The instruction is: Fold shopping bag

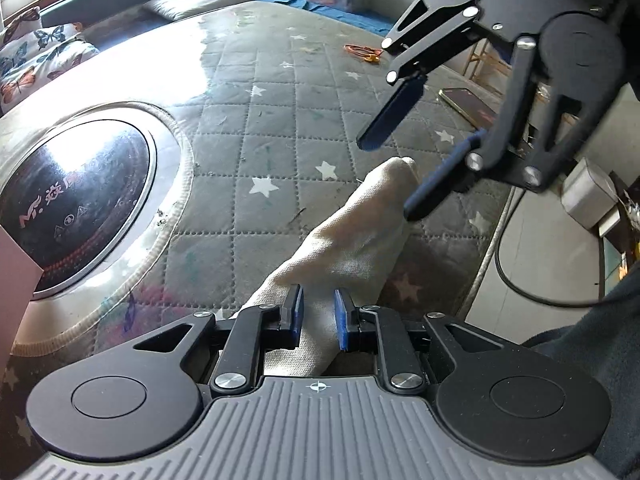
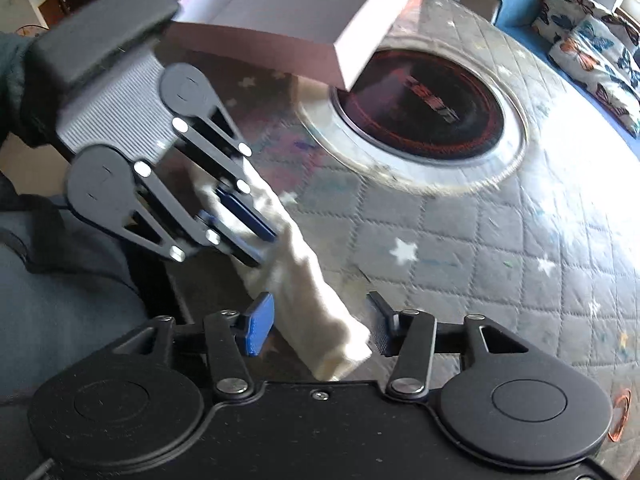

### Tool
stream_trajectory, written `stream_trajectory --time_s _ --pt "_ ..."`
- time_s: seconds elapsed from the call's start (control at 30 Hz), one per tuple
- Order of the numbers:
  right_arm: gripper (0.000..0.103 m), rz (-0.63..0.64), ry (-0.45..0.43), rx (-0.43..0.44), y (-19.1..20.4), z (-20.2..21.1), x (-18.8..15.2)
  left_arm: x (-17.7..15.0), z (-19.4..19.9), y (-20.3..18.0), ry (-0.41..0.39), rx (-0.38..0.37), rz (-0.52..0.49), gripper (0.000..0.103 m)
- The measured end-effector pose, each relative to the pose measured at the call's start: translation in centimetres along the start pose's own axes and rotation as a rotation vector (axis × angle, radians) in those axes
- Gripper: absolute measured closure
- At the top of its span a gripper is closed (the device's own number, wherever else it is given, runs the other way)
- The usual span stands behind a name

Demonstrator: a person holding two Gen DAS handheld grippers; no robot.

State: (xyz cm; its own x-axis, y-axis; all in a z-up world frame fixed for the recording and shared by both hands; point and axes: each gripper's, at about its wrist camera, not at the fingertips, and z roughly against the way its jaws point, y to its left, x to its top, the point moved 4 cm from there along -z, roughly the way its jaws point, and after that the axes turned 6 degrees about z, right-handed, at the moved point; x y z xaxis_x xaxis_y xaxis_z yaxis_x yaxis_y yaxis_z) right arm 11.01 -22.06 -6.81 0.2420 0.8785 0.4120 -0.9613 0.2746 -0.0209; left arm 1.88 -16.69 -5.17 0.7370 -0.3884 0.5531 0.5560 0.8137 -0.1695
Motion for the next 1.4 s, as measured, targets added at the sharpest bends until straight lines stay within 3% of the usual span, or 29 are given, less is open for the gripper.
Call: stream_trajectory --time_s 0.37,0.57,0.7,0.87,1.0,1.1,1.4 --pt "0.051 0.126 -0.029 0.029 0.2 -0.8 -0.9 0.2 -0.1 0.1 0.021 0.003 0.01 0.085" --pt "0.06 0.182 -0.029 0.034 0.7 -0.9 -1.3 0.3 -0.3 0.4 0.034 -0.007 0.045 0.085" --pt "0.072 0.202 -0.016 0.026 1.0 -0.9 -1.4 0.3 -0.3 0.3 0.034 -0.004 0.064 0.085" --pt "0.074 0.229 -0.003 0.032 1.6 -0.8 -1.6 0.1 -0.4 -0.1 0.031 0.002 0.057 0.085" --pt "0.075 0.177 -0.001 0.058 1.0 -0.9 -1.6 0.4 -0.4 -0.1 0.042 -0.004 0.059 0.085" --pt "0.077 0.081 -0.007 0.105 -0.3 -0.9 -1.4 0.5 -0.5 0.0 0.047 -0.024 0.069 0.078" --pt "0.079 -0.204 -0.027 0.257 -3.8 -1.3 -2.1 1.2 -0.9 0.4 0.082 -0.046 0.073 0.079"
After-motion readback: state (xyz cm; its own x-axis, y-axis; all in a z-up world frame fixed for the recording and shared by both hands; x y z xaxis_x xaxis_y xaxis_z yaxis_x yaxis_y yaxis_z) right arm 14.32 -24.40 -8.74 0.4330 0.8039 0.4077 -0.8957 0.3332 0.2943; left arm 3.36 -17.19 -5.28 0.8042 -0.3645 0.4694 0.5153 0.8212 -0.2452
